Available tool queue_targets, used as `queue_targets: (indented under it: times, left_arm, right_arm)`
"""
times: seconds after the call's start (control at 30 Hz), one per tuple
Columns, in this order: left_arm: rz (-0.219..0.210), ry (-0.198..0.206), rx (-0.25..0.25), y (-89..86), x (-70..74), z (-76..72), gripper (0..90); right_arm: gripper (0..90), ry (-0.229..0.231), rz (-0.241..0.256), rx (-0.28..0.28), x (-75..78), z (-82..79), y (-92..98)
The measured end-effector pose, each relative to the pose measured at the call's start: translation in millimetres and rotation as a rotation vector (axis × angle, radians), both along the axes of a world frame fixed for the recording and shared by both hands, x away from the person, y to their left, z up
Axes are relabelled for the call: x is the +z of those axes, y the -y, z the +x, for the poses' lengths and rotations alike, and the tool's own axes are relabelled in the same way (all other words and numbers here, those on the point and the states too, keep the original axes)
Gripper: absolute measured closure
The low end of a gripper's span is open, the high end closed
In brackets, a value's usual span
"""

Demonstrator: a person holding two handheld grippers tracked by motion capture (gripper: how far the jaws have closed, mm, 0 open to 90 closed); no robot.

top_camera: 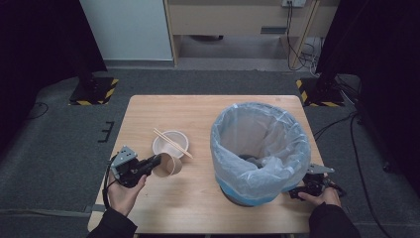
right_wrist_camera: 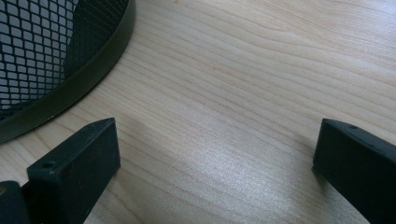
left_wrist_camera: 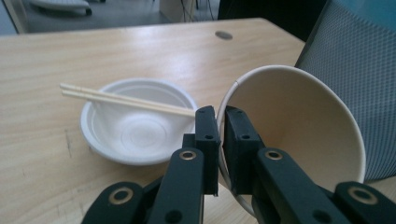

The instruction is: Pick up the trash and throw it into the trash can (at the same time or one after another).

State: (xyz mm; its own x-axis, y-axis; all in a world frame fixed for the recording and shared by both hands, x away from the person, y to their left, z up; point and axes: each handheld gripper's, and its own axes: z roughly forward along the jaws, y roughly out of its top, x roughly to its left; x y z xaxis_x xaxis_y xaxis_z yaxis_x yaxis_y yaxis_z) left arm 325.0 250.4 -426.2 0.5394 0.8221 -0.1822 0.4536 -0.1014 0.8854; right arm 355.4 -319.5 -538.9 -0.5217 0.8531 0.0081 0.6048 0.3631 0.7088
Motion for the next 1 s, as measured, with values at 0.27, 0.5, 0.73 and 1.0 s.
queue_targets:
  times: [0.27, 0.5, 0.73, 1.0]
  left_arm:
    - [-0.076, 0.071, 0.005, -5.1, 19.6, -6.7, 84.2]
    - [-0.117, 0.14, -0.002, -6.1, 39.2, -14.0, 84.2]
    - [-0.154, 0.225, -0.009, -10.2, 68.2, -20.1, 84.2]
    - [-0.197, 0.312, -0.039, -6.6, 98.6, -23.8, 84.2]
  right_arm:
    - [0.8, 0.0, 0.0, 0.0, 0.0, 0.0, 0.0]
    - [0.8, 0.0, 0.0, 0.0, 0.0, 0.0, 0.0]
    - [0.8, -0.002, -0.001, 0.001, 0.1, -0.1, 0.1]
    - [0.8, 0.0, 0.0, 0.0, 0.0, 0.0, 0.0]
